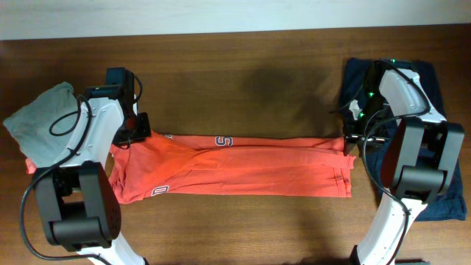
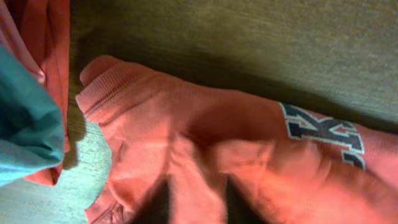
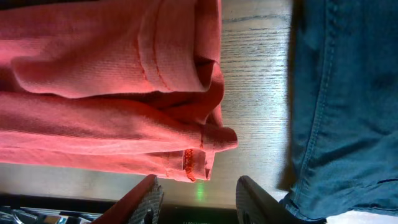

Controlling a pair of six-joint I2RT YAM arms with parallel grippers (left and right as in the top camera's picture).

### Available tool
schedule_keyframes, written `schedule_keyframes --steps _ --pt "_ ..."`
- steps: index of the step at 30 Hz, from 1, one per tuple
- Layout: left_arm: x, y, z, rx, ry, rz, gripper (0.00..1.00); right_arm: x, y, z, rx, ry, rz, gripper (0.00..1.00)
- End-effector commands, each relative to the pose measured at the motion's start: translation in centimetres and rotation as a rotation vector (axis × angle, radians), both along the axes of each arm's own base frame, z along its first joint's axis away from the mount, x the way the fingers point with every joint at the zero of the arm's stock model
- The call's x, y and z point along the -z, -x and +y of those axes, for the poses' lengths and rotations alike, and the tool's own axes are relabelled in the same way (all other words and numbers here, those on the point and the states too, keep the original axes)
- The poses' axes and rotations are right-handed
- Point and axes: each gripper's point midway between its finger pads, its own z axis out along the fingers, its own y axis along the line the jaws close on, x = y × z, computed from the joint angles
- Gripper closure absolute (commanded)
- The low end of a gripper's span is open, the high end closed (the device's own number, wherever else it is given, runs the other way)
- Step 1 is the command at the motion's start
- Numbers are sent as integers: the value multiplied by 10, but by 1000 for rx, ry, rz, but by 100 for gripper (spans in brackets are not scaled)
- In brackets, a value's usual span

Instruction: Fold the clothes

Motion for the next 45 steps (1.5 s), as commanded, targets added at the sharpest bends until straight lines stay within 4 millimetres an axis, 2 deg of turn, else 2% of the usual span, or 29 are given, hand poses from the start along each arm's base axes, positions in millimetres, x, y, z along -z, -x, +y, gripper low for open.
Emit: schedule_keyframes --steps 1,6,11,18,21,35,38,41,45 --pt "-11 -4 2 -11 -14 -29 60 -6 1 -2 17 1 -16 55" --pt "-10 13 2 -12 -11 42 59 -6 1 -2 17 1 -16 55" --pt "-9 33 -9 -10 49 123 61 -6 0 -2 17 2 -20 55" --pt "-6 27 -8 -25 44 97 68 -3 -6 -2 17 2 -44 55" --pt "5 23 -8 -25 43 77 69 -4 -6 2 24 -20 -47 55" --pt "50 52 -4 -26 18 131 69 -5 -5 3 27 -24 -40 55" --pt "54 58 0 -27 -8 145 68 -4 -8 4 45 -58 -58 49" --pt "54 60 1 -29 -10 150 68 -10 -13 15 48 -224 -109 42" --pt "54 60 -4 -28 17 152 67 -10 -11 0 97 -235 -119 42"
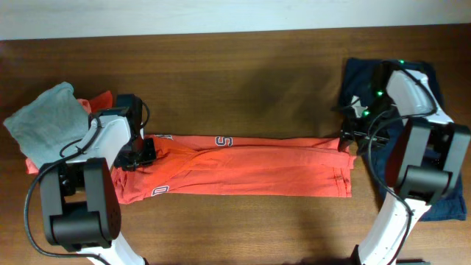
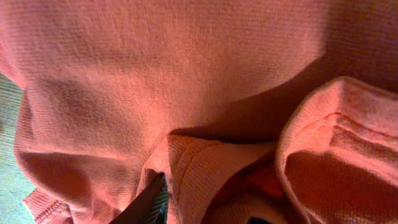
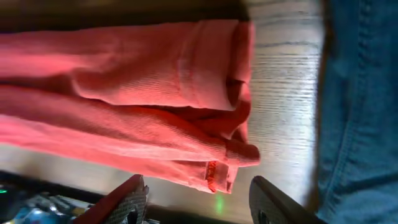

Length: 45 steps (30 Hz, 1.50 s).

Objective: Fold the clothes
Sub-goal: 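Grasp the t-shirt's right end with the right gripper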

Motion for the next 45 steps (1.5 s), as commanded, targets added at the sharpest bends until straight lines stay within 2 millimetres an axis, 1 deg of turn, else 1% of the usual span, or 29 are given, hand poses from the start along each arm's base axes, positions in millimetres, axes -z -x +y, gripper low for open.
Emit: schedule_keyframes --steps 1,4,5,6,8,12,15,19,22,24,26,29,30,31,32,34,35,37,40,41,43,45 --pt "-2 3 0 -12 4 1 67 -10 1 -10 60 -77 -45 40" --pt "-2 3 0 -12 4 1 67 -11 1 -10 76 -111 -52 39" --pt "-2 3 0 -12 4 1 67 -10 3 -7 67 -136 -52 39" --pt "-2 3 0 -12 4 1 67 -5 9 -4 57 -149 -38 39" --pt "-2 2 0 -12 4 0 67 3 14 -3 57 -153 -26 39" --pt "-2 2 0 -12 5 -1 67 31 30 4 60 -164 -5 39" --pt "-1 2 -2 -12 14 -2 67 48 34 8 67 -173 -25 39" --pt "-1 3 -3 -12 23 2 67 58 32 13 81 -197 -57 41" --pt "-1 3 -5 -13 33 2 67 58 33 15 84 -205 -55 49" --pt "-1 3 -5 -13 33 2 67 57 31 19 94 -227 -60 52" --pt "-1 4 -5 -13 33 5 67 54 29 23 109 -257 -70 52" --pt "-1 5 -5 -13 33 10 67 54 27 24 111 -261 -77 52" --pt "-1 5 -5 -13 33 12 67 54 27 24 111 -261 -78 54" --pt "-1 5 -5 -13 33 12 67 54 26 24 111 -260 -80 62" --pt "-1 6 -5 -13 33 12 67 55 26 24 111 -260 -82 67" --pt "-1 6 -5 -13 33 13 67 55 26 23 110 -259 -84 82" --pt "-1 7 -5 -13 33 18 67 55 25 23 110 -258 -89 96" --pt "-2 8 -5 -13 34 24 67 56 24 22 113 -255 -93 96" --pt "-7 8 -8 -14 51 27 69 53 17 18 116 -249 -113 96" --pt "-15 5 -11 -15 65 18 69 51 15 16 119 -247 -118 96" --pt "-40 -4 -10 -14 64 -28 69 39 3 5 136 -238 -145 96" --pt "-56 -10 -10 -12 61 -70 68 27 -6 -5 151 -226 -165 96"
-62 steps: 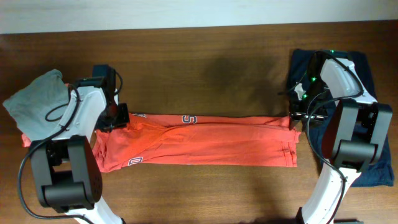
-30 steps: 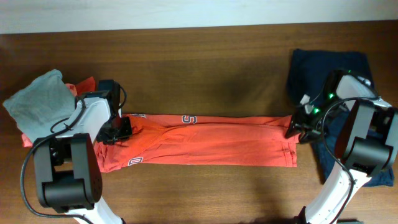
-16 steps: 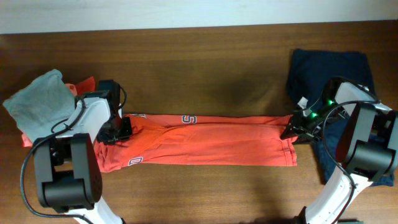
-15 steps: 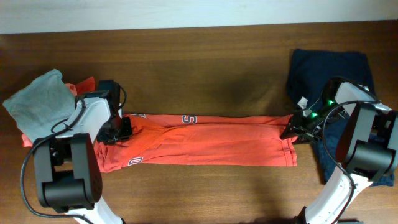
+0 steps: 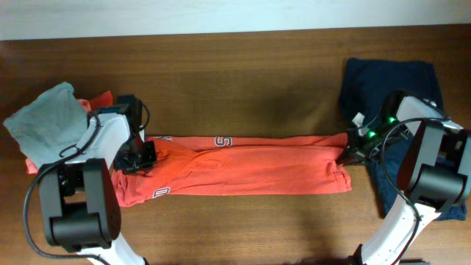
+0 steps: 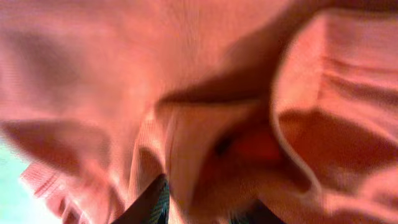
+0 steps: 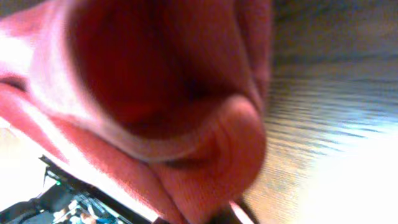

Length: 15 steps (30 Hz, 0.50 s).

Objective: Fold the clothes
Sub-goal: 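Grasp the t-shirt's right end with the right gripper, then fold the right end of the t-shirt leftward with the right gripper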

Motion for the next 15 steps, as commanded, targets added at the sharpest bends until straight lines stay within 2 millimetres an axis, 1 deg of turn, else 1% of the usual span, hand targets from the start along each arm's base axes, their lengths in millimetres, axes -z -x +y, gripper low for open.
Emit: schedule_keyframes --steps 1,2,3,5,6,8,9,12,14,15 --pt "-51 -30 -1 -12 10 -172 66 -20 -26 -27 44 41 -61 96" --pt "-59 -33 -1 -11 9 -199 61 -26 -29 -36 57 70 -60 96" --pt "-66 -34 -1 -11 8 -223 59 -34 -33 -46 58 101 -68 96" --pt "-73 -33 -1 -11 7 -241 59 -48 -37 -64 56 182 -60 96" --pt "-75 -33 -1 -11 7 -244 58 -58 -40 -69 51 206 -65 96" --pt "-75 -31 -1 -11 6 -238 58 -73 -46 -68 56 211 -77 96" --pt "-75 -31 -1 -11 7 -236 58 -81 -49 -64 42 213 -84 96" --pt "-75 -30 -1 -12 7 -235 58 -93 -51 -46 -6 210 -87 96" --pt "-75 -30 -1 -12 7 -233 58 -96 -49 -24 -70 220 -69 96" --pt "-75 -30 -1 -12 7 -232 58 -97 -47 -6 -107 234 -43 96"
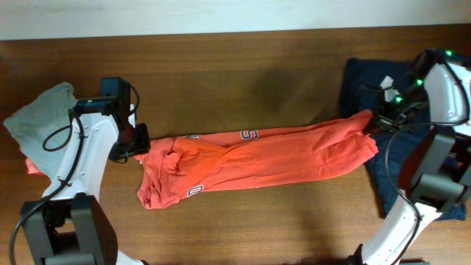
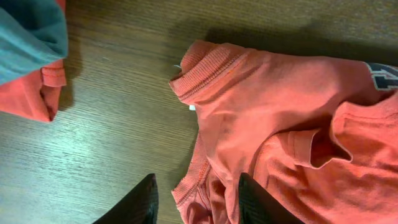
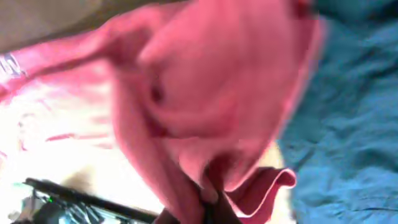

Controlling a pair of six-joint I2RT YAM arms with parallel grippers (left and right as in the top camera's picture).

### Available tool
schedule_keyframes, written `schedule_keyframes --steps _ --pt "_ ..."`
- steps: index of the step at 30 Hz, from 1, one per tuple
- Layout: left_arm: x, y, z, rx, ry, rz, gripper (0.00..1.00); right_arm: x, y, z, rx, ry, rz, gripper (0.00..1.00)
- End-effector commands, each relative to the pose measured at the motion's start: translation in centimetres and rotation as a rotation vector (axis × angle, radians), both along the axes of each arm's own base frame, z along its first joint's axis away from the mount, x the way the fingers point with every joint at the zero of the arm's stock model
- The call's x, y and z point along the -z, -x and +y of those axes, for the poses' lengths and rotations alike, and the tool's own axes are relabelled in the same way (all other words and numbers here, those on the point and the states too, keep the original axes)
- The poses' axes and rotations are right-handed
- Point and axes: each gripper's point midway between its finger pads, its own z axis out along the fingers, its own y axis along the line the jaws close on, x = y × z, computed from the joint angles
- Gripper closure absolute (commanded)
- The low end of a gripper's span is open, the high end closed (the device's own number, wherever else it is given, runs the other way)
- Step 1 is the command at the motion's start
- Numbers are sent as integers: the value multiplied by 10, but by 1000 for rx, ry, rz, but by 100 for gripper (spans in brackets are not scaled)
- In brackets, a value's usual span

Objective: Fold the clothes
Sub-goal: 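Fold the right end of the t-shirt leftward with the right gripper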

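An orange shirt with a dark printed logo lies lengthwise across the wooden table, slanting up toward the right. My right gripper is shut on its hem end and holds that end raised; in the right wrist view the cloth hangs bunched from the gripper. My left gripper hovers open over the collar end. In the left wrist view its gripper straddles a rumpled edge of the shirt without gripping it.
A grey garment lies piled at the far left on another orange piece. Dark blue jeans lie at the right edge under the right arm. Both arm bases stand at the front corners.
The right gripper has risen and moved back with the hem end, and the whole shirt has shifted right and slanted. The left gripper has let go, opened and risen above the collar end.
At first both grippers were open above the ends of the flat shirt. Then the left was down in the collar end while the right stayed open at the hem. Later both were buried in cloth. Now only the right holds the shirt, which sits further right.
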Motion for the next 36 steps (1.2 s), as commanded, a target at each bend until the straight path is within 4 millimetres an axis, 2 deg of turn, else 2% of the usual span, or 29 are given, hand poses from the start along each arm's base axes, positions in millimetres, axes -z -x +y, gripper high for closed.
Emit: schedule_keyframes --steps 1,5,10,16,18,23,26,29,33,36 --pt "-4 -2 -1 -7 11 -12 58 -8 -1 45 -116 53 29 96" --pt "-4 -2 -1 -7 11 -12 58 -6 -4 111 -236 79 28 96" --pt "-4 -2 -1 -7 11 -12 58 -1 -3 183 -356 100 -20 96" --pt "-4 -1 -1 -7 11 -12 58 8 13 253 -495 106 -54 96" --pt "-4 -1 -1 -7 11 -11 58 13 20 268 -533 107 -52 96" --pt "-4 -1 -1 -7 11 -11 57 23 34 286 -599 141 -35 96" --pt "-4 -1 -1 -7 11 -11 58 28 40 293 -624 143 -22 81" --pt "-4 -1 -1 -7 11 -12 58 29 42 295 -632 144 -19 77" --pt "-4 -1 -1 -7 11 -12 58 29 42 290 -637 166 -13 73" --pt "-4 -1 -1 -7 11 -12 57 31 35 266 -652 295 -17 73"
